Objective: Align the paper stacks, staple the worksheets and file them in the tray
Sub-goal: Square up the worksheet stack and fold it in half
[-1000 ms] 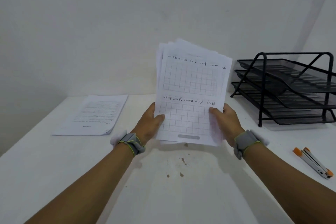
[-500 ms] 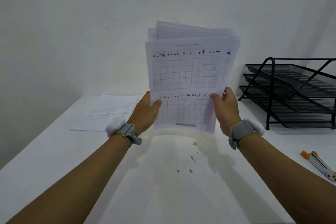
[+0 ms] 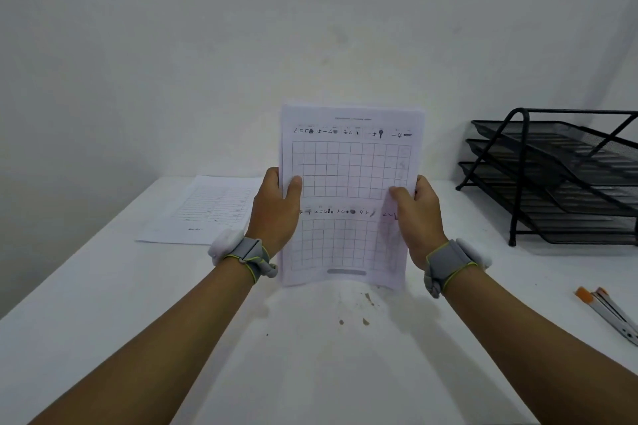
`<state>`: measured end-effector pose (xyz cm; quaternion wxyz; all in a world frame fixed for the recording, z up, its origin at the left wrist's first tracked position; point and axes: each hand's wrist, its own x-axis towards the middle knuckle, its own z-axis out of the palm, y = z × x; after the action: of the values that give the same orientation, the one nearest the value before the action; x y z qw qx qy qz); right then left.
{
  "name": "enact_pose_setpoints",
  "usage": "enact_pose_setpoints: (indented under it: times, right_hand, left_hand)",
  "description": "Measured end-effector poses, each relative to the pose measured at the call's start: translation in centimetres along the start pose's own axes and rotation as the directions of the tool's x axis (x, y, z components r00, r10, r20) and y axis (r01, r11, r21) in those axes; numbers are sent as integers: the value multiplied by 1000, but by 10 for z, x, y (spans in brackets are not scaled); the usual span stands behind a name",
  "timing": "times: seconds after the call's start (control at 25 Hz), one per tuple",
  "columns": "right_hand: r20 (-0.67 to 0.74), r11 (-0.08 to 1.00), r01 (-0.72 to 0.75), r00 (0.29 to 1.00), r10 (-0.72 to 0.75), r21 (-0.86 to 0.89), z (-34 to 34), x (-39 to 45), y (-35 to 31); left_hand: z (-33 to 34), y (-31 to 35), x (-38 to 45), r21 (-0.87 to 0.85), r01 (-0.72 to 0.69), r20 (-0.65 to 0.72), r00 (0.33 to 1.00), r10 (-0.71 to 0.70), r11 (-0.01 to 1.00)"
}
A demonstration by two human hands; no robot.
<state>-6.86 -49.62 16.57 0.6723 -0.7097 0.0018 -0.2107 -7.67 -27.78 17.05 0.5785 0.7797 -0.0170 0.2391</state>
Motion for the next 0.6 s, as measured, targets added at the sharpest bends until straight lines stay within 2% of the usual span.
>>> enact_pose_setpoints:
  times: [0.28, 0.48, 0.6]
  right_hand:
    - [-11, 1000, -19, 1000, 19, 20, 3, -7, 2]
    - [-22, 999, 17, 1000, -16, 44, 9, -6, -5]
    - [-6, 999, 8, 1000, -8, 52, 9, -13, 6]
  left_hand:
    - [8, -5, -9, -38, -16, 0, 1000, 16, 999]
    - [5, 3, -4, -68, -68, -55, 996, 64, 995]
    - [7, -7, -13, -84, -38, -60, 998, 33, 996]
